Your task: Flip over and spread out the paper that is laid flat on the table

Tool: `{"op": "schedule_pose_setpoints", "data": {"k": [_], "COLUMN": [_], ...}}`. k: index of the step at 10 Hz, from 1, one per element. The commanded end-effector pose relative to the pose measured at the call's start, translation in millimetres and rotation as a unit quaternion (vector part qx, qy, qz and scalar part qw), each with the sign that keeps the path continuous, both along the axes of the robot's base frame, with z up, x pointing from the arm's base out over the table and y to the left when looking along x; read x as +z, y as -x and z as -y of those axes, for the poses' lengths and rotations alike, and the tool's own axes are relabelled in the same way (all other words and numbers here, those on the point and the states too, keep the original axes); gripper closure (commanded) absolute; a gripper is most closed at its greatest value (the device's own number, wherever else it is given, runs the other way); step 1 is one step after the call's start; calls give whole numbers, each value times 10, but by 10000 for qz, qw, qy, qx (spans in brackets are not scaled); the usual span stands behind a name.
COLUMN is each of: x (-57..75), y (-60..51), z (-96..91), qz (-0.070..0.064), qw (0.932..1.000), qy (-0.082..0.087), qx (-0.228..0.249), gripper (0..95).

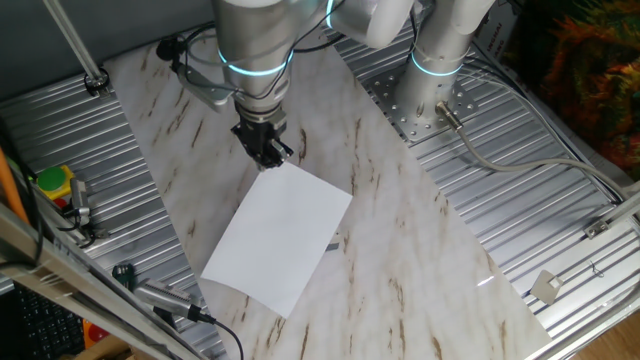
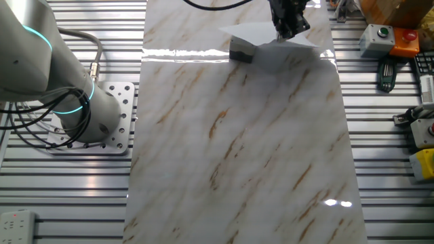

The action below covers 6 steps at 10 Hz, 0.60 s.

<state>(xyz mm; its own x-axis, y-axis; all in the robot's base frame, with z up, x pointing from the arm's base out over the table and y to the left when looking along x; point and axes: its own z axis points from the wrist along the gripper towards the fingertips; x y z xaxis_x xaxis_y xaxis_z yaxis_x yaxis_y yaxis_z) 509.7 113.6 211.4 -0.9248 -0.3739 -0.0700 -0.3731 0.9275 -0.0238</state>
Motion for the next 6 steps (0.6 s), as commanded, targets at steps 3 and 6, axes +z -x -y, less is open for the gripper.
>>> {"op": "schedule_pose_setpoints", "data": {"k": [3, 6], "x": [-4, -4], "y": [-5, -5], "z": [-8, -7], "qz": [33, 7], "qw": [10000, 10000], "qy": [-55, -62], "qx": [-22, -14], "gripper": [950, 950]}}
